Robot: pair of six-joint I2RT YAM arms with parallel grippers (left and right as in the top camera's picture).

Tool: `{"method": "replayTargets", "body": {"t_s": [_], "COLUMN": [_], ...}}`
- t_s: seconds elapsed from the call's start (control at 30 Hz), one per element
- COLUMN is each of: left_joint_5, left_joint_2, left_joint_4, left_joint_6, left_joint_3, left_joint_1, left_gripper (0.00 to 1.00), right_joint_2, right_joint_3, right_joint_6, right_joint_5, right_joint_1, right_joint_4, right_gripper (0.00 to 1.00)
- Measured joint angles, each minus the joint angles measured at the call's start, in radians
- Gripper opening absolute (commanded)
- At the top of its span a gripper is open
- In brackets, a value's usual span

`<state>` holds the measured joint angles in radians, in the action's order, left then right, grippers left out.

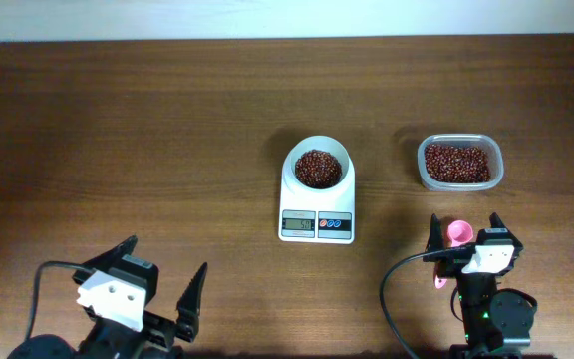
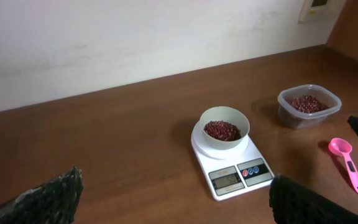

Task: Scoop and weigh 50g on scale

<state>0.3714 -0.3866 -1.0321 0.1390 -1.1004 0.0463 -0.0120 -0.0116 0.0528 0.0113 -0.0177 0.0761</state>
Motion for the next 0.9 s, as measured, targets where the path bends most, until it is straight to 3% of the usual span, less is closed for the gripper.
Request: {"method": "replayTargets", "body": {"t_s": [0.1,0.33,0.53,0.67,0.9], "left_joint_5": [0.030,0.044,0.032,-0.002,-0.090], "left_joint_2": [0.045,0.340,0.372,0.377,0.377], "left_joint_4": [0.021,-0.028,-0.074,0.076,0.378], "left_joint_6": [0.046,0.104,0.105,0.100,-0.089], "left_joint_3": [0.005,0.003,-0.003,0.057,0.361], "left_joint_1": [0.000,0.000,0.000,0.000,0.000], "left_gripper": [0.99,0.99,0.99,0.99,0.99], "right_joint_2": [0.000,0.000,0.000,0.000,0.000], "right_joint_3": [0.000,0.000,0.000,0.000,0.000], "right_joint_6": [0.000,0.000,0.000,0.000,0.000], "right_joint_5": [0.000,0.000,0.000,0.000,0.000], "right_joint_1": [0.000,0.000,0.000,0.000,0.000], "right_joint_4": [0.000,0.000,0.000,0.000,0.000], "right_gripper": [0.99,0.99,0.99,0.99,0.99]}}
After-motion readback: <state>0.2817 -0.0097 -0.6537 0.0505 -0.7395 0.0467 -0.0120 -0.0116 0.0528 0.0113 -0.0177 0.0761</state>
